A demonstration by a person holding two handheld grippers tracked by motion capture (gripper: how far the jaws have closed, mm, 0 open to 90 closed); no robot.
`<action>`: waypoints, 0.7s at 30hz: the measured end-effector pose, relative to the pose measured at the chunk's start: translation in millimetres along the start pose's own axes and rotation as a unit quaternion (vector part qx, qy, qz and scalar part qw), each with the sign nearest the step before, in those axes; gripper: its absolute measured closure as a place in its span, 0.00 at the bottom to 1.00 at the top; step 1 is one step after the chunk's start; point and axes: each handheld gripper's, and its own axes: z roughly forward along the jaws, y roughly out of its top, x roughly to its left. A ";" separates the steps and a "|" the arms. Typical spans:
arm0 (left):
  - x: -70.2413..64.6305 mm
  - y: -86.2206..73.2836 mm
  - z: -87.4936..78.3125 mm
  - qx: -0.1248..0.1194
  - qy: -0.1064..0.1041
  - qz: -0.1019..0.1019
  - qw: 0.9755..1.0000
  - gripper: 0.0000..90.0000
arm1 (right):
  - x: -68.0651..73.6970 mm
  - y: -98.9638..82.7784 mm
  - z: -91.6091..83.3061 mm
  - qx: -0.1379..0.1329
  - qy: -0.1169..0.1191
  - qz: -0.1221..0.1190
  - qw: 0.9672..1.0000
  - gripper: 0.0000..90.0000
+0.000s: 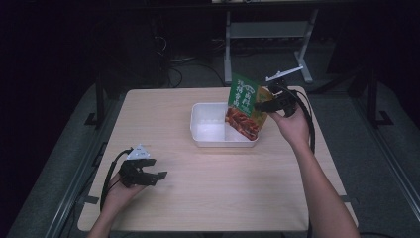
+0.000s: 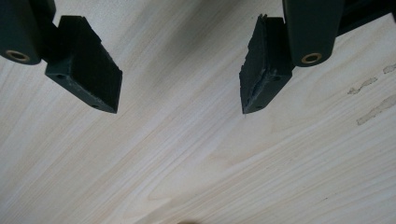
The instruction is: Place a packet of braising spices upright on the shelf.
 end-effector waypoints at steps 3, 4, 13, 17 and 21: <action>0.0 0.1 0.3 0.000 0.000 0.000 1.000 0.33 | -3.3 -3.0 -3.0 0.003 0.010 0.008 1.000 0.52; -0.1 0.1 0.4 0.000 0.000 0.000 1.000 0.33 | -4.1 -3.8 -4.3 0.003 0.012 0.008 1.000 0.52; 0.1 -0.1 0.6 0.000 0.001 0.001 1.000 0.32 | -6.5 -17.4 -13.2 -0.005 0.038 0.017 0.999 0.50; -0.2 -0.1 1.3 0.000 0.000 0.001 1.000 0.32 | -7.5 -23.0 -16.3 -0.006 0.043 0.017 0.999 0.49; -0.4 -0.1 1.2 0.000 0.000 0.002 1.000 0.32 | -7.9 -28.4 -18.3 -0.004 0.046 0.017 0.999 0.49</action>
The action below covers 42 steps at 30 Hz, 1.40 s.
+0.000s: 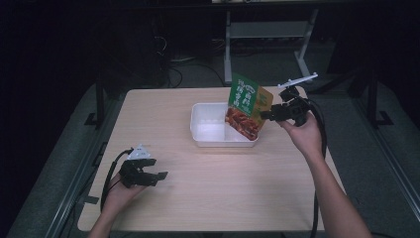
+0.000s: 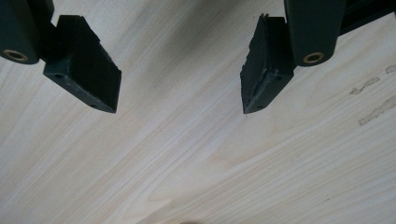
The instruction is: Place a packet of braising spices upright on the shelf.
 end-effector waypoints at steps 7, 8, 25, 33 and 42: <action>-0.3 0.0 0.0 0.001 0.000 0.001 1.000 0.32 | -0.8 -9.3 -4.4 -0.002 0.008 0.004 1.000 0.49; -0.3 0.1 -0.1 0.001 0.000 0.002 1.000 0.32 | -1.1 -11.0 -4.9 -0.002 0.010 0.004 1.000 0.49; -3.1 1.3 0.4 -0.001 -0.003 0.005 1.000 0.32 | 0.7 -33.9 -12.4 -0.008 0.027 0.008 1.000 0.45; -3.8 1.5 0.6 -0.001 -0.003 0.006 1.000 0.32 | 2.2 -51.1 -12.1 -0.005 0.038 0.009 0.999 0.45; -4.7 1.6 1.2 0.001 -0.001 0.008 1.000 0.32 | 4.0 -72.0 -9.7 0.002 0.046 0.014 0.999 0.44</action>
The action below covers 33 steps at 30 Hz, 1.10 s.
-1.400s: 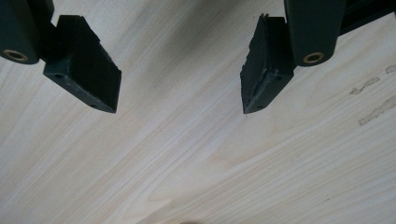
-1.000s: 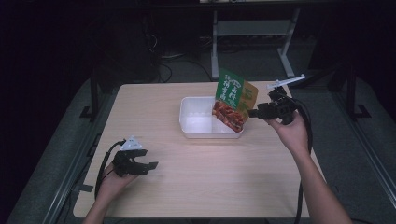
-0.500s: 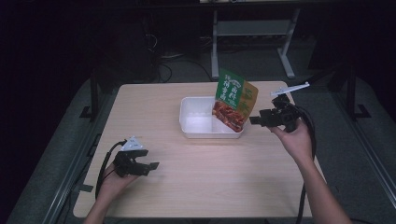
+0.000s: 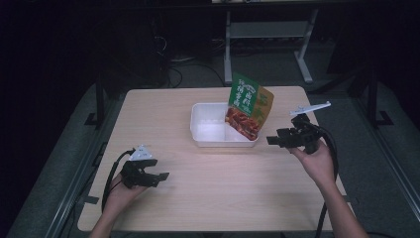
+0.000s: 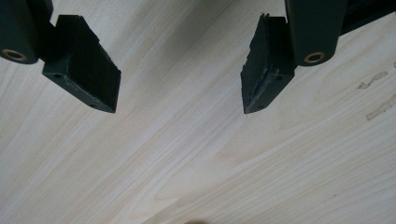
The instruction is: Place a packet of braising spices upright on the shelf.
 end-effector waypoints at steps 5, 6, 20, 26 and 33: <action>-0.4 -0.1 -0.2 -0.001 -0.001 -0.001 1.000 0.32 | 1.1 -11.6 2.1 0.002 0.005 0.004 1.000 0.44; -0.5 -0.2 -0.1 -0.001 -0.001 -0.001 1.000 0.32 | 0.9 -13.9 2.2 0.000 0.007 0.005 1.000 0.44; -1.5 -0.1 0.6 0.000 -0.001 0.000 1.000 0.32 | 2.3 -43.1 8.9 0.008 0.014 0.015 1.000 0.44; -1.8 -0.2 0.7 -0.001 -0.002 0.000 1.000 0.32 | 6.6 -54.8 11.7 0.014 0.017 0.012 1.000 0.44; -2.8 0.3 1.2 0.001 -0.004 0.004 1.000 0.32 | 15.0 -69.7 13.4 0.022 0.018 0.002 1.000 0.44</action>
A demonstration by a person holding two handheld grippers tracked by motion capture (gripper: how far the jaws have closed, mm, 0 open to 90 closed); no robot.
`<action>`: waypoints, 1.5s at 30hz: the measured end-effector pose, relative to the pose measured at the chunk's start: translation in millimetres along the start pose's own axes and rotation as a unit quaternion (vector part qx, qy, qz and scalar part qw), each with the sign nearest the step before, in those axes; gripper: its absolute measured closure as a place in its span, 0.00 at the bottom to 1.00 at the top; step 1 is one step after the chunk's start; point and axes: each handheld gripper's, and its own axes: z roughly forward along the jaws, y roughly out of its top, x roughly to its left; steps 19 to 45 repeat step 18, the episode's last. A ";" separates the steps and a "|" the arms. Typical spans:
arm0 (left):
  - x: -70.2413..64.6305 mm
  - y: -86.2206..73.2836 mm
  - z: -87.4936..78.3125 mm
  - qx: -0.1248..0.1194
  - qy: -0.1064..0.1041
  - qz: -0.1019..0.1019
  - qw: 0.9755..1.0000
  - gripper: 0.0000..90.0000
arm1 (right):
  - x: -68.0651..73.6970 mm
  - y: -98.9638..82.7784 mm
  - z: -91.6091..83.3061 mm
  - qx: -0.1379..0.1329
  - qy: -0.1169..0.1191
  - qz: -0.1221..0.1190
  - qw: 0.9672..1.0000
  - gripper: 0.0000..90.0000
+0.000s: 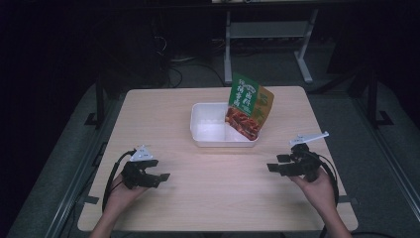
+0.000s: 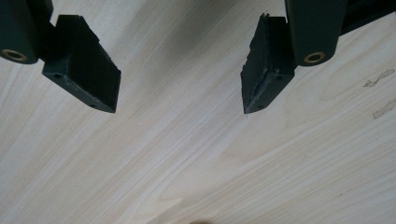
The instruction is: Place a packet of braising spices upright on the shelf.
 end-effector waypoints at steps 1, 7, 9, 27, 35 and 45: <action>-0.4 0.0 0.2 0.000 0.000 -0.001 1.000 0.32 | 0.8 -2.3 0.5 0.001 0.000 -0.001 1.000 0.44; -1.7 0.1 0.8 0.000 -0.002 0.001 1.000 0.32 | 7.3 -15.4 4.5 0.008 0.006 -0.003 1.000 0.44; -2.0 0.2 1.0 0.002 -0.002 0.003 1.000 0.32 | 10.2 -20.0 5.9 0.009 0.006 -0.007 1.000 0.43; -2.7 0.6 1.7 0.003 -0.004 0.005 1.000 0.31 | 21.1 -44.0 1.5 -0.004 0.005 -0.006 1.000 0.42; -2.7 0.6 1.7 0.003 -0.004 0.005 1.000 0.31 | 21.1 -44.0 1.5 -0.004 0.005 -0.006 1.000 0.42; -2.7 0.6 1.7 0.003 -0.004 0.005 1.000 0.31 | 21.1 -44.0 1.5 -0.004 0.005 -0.006 1.000 0.42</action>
